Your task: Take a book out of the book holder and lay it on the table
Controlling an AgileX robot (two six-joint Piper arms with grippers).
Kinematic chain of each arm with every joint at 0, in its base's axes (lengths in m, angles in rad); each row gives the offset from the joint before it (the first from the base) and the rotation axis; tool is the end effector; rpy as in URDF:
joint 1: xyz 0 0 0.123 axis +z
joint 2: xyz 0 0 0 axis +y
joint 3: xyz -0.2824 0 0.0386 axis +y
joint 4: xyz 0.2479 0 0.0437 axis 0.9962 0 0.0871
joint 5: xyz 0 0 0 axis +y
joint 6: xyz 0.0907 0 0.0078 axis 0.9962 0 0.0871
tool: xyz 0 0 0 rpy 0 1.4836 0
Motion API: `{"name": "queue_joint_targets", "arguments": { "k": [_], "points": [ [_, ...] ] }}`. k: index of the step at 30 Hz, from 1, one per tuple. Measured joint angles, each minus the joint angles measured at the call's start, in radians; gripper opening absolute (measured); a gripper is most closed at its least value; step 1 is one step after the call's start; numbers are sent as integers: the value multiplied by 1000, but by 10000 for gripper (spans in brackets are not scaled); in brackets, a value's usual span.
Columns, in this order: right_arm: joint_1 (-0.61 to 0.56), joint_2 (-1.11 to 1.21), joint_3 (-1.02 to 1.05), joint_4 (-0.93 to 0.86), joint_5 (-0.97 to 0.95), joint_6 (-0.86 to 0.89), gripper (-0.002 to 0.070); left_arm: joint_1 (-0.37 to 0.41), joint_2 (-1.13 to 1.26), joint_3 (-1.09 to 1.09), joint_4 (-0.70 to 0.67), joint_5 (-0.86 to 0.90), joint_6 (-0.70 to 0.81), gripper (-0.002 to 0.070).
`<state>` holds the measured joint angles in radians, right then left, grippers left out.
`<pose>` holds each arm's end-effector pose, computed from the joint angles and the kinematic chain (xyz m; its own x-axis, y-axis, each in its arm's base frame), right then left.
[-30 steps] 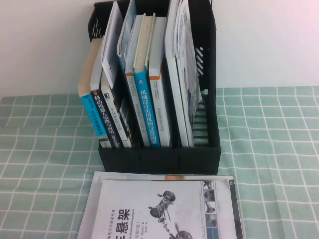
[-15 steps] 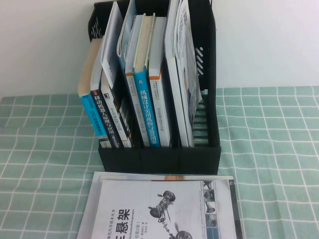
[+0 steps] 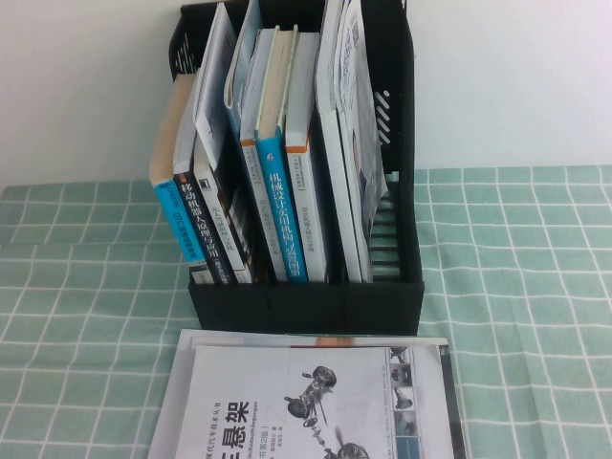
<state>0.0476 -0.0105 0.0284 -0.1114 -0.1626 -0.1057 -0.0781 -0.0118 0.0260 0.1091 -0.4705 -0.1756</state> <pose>0.0543 0.0042 0.2186 0.2372 -0.2029 -0.9500 -0.0146 0.9771 -0.2123 0.0432 -0.0079 0.2452 0.5025 -0.1177 -0.8565 0.1599 0.9863 -0.0417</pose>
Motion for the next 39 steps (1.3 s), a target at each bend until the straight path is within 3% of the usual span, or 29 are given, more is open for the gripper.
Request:
{"name": "queue_joint_targets", "arguments": {
  "k": [20, 24, 31, 35, 39],
  "points": [
    [0, 0, 0, 20, -142, -30, -1, 0, 0, -5, 26, -34, 23, -3],
    [0, 0, -36, 25, -135, -76, -1, 0, 0, -101, 74, 94, -24, -3],
    [0, 0, -252, 27, 151, -221, -2, 0, 55, -334, 88, 386, -192, -3],
    [0, 10, -327, 27, 236, -248, -2, 0, 138, -358, 151, 298, -167, -3],
    [0, 62, -348, 27, 177, -266, -1, 0, 240, -371, 222, 129, -169, -3]
  ]
}}
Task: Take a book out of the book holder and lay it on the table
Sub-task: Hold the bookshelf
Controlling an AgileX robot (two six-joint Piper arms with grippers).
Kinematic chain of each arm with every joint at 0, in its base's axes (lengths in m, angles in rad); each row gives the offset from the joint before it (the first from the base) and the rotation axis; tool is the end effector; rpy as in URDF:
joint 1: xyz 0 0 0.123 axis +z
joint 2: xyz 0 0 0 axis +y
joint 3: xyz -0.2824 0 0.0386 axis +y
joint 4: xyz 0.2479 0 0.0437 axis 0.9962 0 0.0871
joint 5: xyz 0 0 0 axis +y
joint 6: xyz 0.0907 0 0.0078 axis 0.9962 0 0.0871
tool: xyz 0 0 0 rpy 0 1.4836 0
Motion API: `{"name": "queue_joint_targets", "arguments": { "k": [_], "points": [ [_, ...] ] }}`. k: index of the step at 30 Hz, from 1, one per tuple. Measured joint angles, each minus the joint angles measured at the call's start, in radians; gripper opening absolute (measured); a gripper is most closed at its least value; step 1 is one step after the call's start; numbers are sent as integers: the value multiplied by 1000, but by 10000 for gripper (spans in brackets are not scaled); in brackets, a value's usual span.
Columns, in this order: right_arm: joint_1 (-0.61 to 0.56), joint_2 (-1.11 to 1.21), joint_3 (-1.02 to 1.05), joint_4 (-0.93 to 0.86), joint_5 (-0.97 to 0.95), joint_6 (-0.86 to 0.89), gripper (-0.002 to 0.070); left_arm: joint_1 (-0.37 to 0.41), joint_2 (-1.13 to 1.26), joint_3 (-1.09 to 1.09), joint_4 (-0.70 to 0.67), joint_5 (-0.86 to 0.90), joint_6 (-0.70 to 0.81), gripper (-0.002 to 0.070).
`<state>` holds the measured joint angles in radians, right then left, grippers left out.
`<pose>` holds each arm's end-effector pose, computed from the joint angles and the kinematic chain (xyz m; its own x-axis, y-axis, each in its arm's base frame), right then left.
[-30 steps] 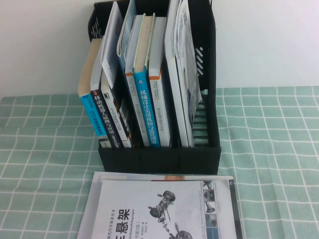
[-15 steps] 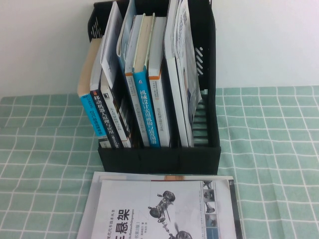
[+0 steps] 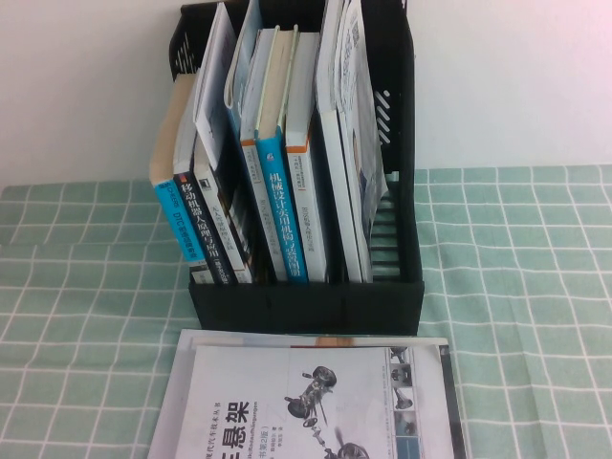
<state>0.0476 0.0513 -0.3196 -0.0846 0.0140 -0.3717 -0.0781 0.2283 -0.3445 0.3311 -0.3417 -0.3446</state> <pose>0.0332 0.0015 0.3143 0.3208 -0.4258 -0.8460 0.1057 0.9037 -0.4148 0.0521 -0.0140 0.3421 0.4965 -0.0701 -0.8652 0.1870 0.9820 0.0277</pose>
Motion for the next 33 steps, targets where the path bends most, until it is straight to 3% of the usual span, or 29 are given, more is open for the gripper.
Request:
{"name": "queue_joint_targets", "arguments": {
  "k": [11, 18, 27, 30, 33],
  "points": [
    [0, 200, 0, -61, -408, -22, -2, 0, 364, -137, 435, -379, -280, -3],
    [0, 298, 0, -170, -563, 9, -2, 0, 549, -206, 460, -500, -331, -3],
    [0, 404, 0, -419, -623, 263, -2, -8, 671, -278, 433, -499, -443, -3],
    [0, 442, 0, -483, -629, 358, -1, -52, 702, -296, 388, -444, -447, -3],
    [0, 483, 0, -540, -636, 455, -1, -142, 743, -315, 373, -374, -438, -3]
  ]
}}
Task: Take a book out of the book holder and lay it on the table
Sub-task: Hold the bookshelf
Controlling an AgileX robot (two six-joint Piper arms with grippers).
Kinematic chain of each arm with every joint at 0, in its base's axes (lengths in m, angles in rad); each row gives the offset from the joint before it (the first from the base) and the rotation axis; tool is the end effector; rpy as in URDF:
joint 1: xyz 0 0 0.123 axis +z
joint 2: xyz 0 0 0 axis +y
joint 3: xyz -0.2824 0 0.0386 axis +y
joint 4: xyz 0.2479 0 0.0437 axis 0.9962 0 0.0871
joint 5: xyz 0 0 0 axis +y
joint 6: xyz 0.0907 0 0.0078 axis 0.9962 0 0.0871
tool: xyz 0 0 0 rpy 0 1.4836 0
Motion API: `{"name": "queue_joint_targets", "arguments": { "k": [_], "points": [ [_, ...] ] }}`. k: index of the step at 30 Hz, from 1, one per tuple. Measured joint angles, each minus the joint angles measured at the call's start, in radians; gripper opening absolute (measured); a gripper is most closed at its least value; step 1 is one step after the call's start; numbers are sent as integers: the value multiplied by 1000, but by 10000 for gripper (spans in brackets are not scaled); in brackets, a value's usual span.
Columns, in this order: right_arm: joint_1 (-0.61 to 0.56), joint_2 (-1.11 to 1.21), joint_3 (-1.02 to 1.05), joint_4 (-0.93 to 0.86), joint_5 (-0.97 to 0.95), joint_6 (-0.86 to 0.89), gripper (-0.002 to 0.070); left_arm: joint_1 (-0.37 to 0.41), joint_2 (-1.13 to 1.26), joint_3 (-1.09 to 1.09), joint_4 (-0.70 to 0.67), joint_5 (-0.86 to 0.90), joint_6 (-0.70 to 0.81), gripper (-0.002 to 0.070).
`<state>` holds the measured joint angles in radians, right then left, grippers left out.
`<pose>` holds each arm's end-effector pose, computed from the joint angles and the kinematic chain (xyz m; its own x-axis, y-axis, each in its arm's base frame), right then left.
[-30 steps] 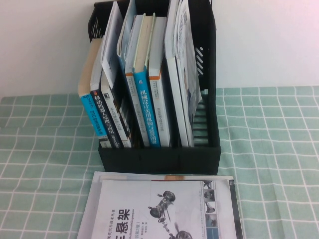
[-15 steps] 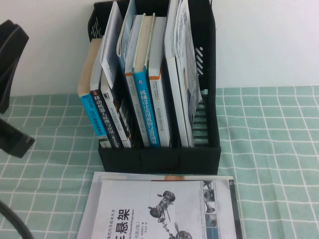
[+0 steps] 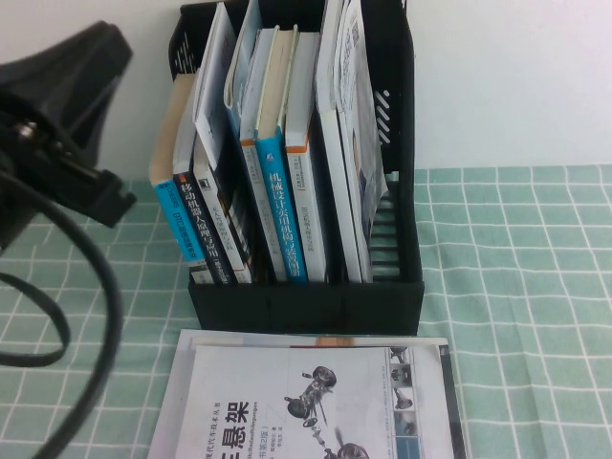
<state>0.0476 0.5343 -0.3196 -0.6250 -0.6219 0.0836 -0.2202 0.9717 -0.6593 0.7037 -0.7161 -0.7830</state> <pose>0.1055 0.0360 0.3231 0.5049 -0.3826 -0.7738 -0.1556 0.8414 -0.5175 0.1859 -0.0812 0.3724 0.2124 -0.2441 -0.9462 0.6452 0.7622 -0.0518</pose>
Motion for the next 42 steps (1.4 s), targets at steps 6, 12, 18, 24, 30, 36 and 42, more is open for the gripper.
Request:
{"name": "queue_joint_targets", "arguments": {
  "k": [6, 12, 18, 24, 30, 36, 42],
  "points": [
    [0, 71, 0, -129, -2, 169, -2, -224, 94, -37, -110, 172, 109, -3],
    [0, 138, 0, -192, -6, 270, -1, -369, 227, -49, -494, 147, 400, -3],
    [0, 208, 0, -246, -6, 312, -2, -449, 368, -50, -753, 67, 625, -3],
    [0, 298, -40, -334, -12, 382, -2, -463, 459, -53, -820, 37, 687, -3],
    [39, 399, -104, -346, -23, 411, -1, -463, 473, -54, -802, -8, 677, -3],
    [157, 521, -172, -346, -12, 415, -1, -463, 476, -82, -795, -29, 675, -3],
    [279, 656, -282, -317, 67, 383, -1, -463, 505, -131, -791, 15, 675, -3]
  ]
}}
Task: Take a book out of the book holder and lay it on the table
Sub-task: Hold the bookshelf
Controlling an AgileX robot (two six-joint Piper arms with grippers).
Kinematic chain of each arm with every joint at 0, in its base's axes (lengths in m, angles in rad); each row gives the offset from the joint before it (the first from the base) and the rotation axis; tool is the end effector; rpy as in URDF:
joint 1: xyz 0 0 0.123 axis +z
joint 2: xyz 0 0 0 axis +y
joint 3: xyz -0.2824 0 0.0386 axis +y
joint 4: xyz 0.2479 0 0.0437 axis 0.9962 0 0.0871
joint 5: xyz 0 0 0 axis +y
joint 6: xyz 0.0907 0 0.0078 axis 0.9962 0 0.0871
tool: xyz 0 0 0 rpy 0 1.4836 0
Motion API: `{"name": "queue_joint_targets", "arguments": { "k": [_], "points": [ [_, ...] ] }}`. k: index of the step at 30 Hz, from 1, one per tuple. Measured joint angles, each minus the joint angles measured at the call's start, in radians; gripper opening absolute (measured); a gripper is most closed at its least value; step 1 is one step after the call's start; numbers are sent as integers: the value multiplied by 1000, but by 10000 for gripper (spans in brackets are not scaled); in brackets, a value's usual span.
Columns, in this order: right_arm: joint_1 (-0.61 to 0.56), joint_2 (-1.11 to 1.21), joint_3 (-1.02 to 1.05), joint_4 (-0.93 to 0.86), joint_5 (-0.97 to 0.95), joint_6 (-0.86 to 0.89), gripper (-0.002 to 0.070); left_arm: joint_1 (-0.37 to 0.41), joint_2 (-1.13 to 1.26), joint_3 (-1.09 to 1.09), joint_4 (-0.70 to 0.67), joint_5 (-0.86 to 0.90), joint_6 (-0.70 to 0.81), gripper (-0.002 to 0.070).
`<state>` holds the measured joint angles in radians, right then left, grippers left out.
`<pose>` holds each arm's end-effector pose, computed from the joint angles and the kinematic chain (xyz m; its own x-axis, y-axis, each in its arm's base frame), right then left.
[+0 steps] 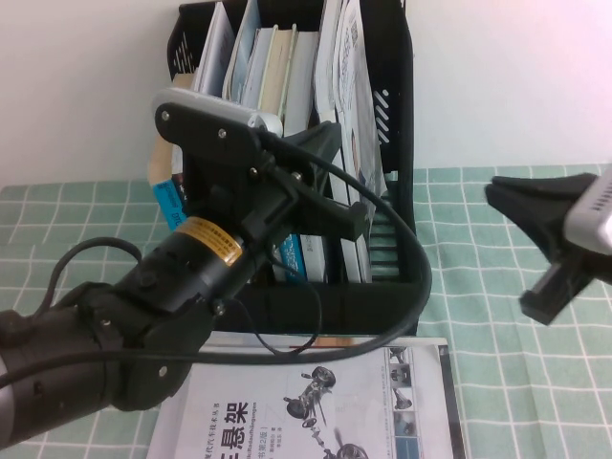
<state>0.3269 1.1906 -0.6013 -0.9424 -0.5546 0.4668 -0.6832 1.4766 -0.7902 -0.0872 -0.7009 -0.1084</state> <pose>0.2176 0.1146 0.2855 0.1333 -0.3239 -0.9366 -0.6914 0.6467 -0.3221 0.2528 -0.1992 0.2934 -0.0262 -0.2030 -0.9788 0.5914 0.7863 -0.1789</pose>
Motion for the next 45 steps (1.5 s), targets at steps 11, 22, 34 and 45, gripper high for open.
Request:
{"name": "queue_joint_targets", "arguments": {
  "k": [11, 22, 34, 45],
  "points": [
    [129, 260, -187, 80, -1, -58, -1, 0, 17, -6, -204, 26, 76, -3],
    [146, 345, -266, 114, -39, -77, -1, -33, 21, -19, -46, 26, -13, -3],
    [146, 347, -266, 128, -28, -158, 93, -33, 89, -80, -161, 36, -31, -3],
    [146, 400, -281, 191, -37, -232, 285, -33, 89, -83, -233, 32, -10, -3]
  ]
}}
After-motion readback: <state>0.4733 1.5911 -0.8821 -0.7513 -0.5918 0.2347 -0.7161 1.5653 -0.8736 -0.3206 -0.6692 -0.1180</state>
